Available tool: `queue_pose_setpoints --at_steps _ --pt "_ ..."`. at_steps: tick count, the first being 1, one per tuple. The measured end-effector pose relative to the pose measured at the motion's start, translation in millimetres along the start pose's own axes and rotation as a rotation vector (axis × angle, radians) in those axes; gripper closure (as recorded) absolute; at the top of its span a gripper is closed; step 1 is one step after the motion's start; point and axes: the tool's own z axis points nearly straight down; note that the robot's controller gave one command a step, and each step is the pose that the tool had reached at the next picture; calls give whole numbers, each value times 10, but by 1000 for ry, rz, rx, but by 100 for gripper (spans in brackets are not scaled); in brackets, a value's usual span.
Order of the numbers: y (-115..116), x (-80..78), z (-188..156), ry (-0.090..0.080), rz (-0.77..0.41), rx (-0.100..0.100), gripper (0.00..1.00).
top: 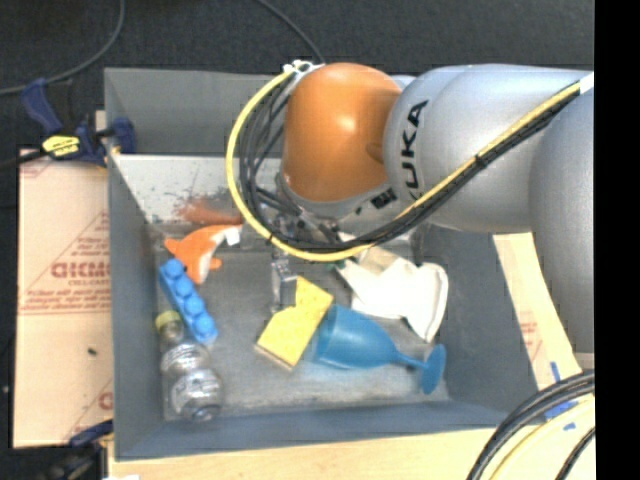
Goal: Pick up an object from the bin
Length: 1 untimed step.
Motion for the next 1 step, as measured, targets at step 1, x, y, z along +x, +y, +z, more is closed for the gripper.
queue_pose_setpoints --at_steps 1 --pt "-296 -36 529 5 15 -1 0"
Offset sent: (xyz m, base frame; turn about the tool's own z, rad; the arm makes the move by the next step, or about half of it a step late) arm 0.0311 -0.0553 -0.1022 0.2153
